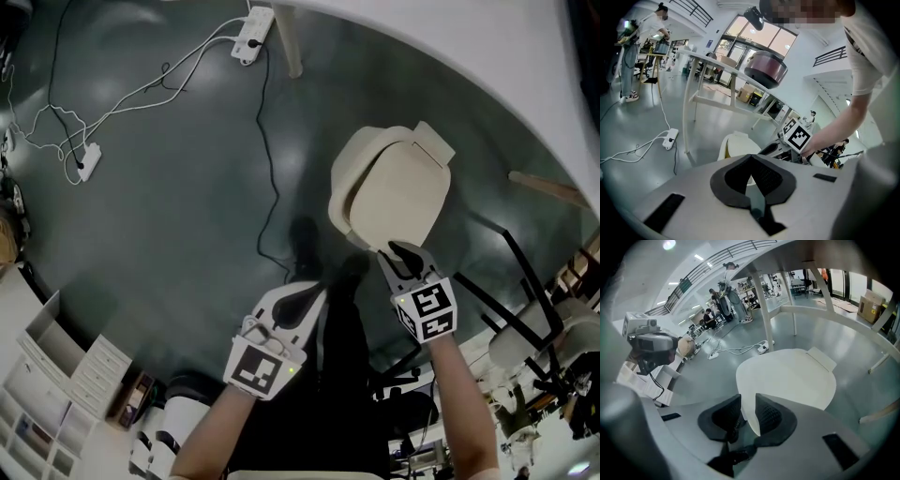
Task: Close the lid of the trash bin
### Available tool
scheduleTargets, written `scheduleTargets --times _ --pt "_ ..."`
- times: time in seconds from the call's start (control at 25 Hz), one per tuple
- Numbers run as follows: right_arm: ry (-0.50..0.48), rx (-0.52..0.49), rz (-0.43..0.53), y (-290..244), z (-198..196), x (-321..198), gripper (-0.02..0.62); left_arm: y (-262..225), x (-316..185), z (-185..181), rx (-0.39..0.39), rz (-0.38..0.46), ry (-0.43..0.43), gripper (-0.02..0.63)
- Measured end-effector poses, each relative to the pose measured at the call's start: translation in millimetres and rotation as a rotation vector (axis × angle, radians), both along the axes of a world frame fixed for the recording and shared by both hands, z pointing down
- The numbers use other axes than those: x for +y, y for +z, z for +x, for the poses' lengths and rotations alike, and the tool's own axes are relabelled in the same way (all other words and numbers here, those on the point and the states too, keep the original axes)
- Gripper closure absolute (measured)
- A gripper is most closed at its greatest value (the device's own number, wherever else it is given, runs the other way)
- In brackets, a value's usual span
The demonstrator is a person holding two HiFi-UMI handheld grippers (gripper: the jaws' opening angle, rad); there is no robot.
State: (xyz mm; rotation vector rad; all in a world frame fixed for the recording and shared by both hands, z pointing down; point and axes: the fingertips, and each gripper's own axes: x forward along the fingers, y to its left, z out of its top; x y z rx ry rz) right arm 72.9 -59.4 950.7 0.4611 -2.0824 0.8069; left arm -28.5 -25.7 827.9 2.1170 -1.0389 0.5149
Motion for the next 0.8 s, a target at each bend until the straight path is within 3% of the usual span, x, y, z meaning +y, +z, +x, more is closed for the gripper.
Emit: scheduleTargets --times 0.68,0.8 --pt "0.000 0.117 0.006 71 -6 16 0.517 33 9 -16 -0.017 -0.026 0.002 0.591" --pt "0.021 0.156 0.032 80 -3 12 0.566 37 9 -18 -0.020 -0.024 0.000 0.591"
